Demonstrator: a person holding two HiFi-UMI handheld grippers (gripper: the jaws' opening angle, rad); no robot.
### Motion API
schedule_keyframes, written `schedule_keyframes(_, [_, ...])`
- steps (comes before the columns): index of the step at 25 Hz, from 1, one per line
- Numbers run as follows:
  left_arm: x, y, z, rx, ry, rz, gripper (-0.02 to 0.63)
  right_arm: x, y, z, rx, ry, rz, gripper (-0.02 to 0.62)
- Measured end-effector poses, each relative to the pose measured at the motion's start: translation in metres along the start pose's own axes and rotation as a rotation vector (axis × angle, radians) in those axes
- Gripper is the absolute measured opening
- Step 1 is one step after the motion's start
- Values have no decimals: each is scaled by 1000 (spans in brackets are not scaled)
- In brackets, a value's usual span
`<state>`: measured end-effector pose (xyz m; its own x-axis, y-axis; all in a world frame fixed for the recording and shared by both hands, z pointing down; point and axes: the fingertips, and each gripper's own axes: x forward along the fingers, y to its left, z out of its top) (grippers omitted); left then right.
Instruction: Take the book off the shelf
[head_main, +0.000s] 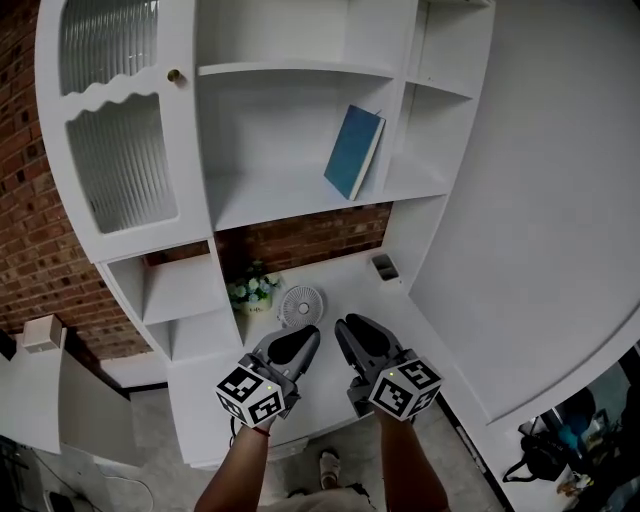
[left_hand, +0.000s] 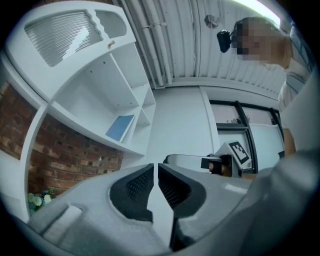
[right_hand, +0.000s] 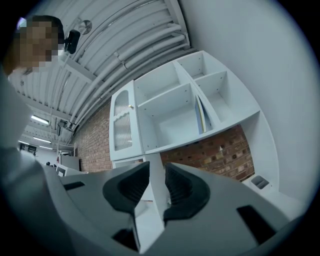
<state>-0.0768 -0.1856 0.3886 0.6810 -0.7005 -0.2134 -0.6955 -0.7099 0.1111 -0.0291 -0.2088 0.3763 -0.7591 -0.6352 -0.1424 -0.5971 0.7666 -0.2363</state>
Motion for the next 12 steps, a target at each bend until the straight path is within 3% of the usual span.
schedule_keyframes(12, [59, 43, 1, 11, 6, 7, 11, 41, -53, 17, 1, -3, 19, 114])
